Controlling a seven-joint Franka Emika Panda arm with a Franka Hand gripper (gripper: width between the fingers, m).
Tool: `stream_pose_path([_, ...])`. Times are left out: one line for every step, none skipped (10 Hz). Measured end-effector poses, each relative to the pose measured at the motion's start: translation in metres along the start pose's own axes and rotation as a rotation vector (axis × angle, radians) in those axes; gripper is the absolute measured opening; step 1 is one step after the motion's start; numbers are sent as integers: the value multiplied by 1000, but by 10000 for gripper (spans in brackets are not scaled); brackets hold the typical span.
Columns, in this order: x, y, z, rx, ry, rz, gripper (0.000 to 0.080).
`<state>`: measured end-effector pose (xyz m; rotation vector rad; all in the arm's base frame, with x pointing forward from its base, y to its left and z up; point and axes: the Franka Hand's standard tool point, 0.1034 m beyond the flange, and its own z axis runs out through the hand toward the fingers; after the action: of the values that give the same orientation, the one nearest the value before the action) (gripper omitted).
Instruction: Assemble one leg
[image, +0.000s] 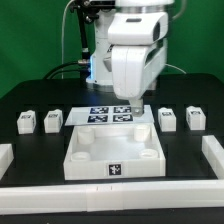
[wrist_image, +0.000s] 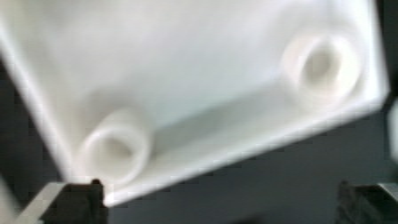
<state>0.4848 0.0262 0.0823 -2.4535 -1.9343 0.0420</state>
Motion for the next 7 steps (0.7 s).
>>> stream_pose_path([-17,-14,10,0,4,-121,650])
stream_pose_path([-35,-26,23,2,9,-226,650])
stream_pose_path([-46,-32,36,17,14,-297,650])
stream_pose_path([-52,-35,50,13,23,-282,650])
stream_pose_path([-54,-38,65,23,29,-273,650])
stream_pose_path([-55,-38,73,31,33,-267,650])
stream_pose_path([-55,-37,76,33,34,-264,650])
